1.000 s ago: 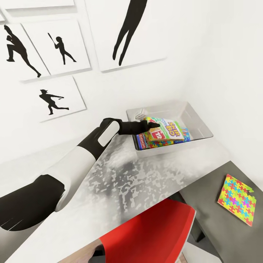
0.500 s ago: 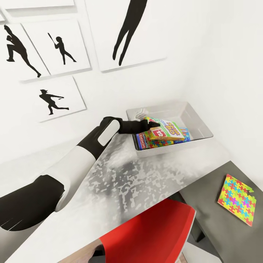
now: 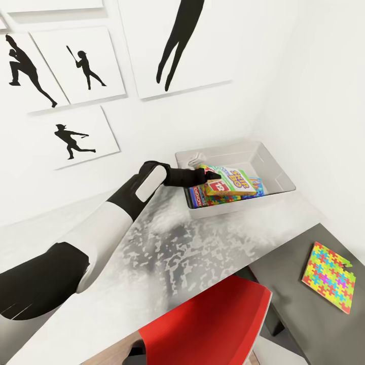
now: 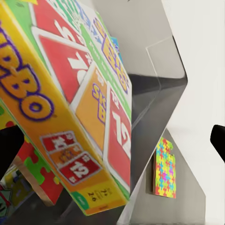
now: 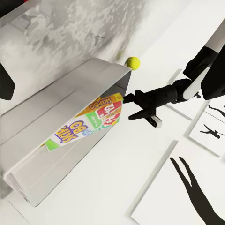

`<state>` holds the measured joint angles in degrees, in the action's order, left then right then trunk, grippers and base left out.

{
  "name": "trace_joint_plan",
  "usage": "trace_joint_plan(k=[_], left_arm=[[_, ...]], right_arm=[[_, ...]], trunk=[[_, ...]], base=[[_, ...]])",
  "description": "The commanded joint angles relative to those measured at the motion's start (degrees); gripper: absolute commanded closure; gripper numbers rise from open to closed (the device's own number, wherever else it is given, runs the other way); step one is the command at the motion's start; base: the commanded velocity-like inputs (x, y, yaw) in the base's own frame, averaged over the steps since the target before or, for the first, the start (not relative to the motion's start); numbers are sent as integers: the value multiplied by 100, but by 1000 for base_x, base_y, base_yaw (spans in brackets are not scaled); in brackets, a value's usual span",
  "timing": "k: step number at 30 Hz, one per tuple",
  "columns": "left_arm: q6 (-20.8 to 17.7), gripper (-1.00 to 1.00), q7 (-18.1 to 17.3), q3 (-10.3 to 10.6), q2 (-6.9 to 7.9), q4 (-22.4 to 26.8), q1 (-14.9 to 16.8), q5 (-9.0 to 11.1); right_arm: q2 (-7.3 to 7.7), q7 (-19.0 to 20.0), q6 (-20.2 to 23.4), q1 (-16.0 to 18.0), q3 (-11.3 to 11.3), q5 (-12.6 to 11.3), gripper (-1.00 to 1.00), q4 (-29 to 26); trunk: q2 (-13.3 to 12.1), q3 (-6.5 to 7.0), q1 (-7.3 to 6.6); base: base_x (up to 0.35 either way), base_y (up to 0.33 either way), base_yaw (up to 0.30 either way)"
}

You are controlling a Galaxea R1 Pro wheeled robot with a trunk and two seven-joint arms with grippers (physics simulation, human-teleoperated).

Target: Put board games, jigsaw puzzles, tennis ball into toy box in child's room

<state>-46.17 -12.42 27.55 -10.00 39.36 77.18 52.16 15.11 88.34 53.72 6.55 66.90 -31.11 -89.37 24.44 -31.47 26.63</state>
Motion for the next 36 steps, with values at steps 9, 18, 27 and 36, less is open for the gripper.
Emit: trace_joint_plan(k=[9,18,27,36], left_arm=[[-290,-100,89,1,0,1,163,-34],[-445,-100,288,4,0,1,312,-44],[-585,-100,416,-154,0,9,315,-44],[-603,-100,430,-471,0,185,315,-42]], right_arm=[[5,16,60,4,15,0,-100,-1],[8,16,60,4,15,0,-100,-1],[8,16,60,4,8,0,-100,-1],[6,16,52,4,6,0,-100,-1]], trunk=[[9,-7,3],[9,-7,3],[9,-7,3],[9,-7,3]], base=[[0,0,0],[0,0,0],[0,0,0],[0,0,0]])
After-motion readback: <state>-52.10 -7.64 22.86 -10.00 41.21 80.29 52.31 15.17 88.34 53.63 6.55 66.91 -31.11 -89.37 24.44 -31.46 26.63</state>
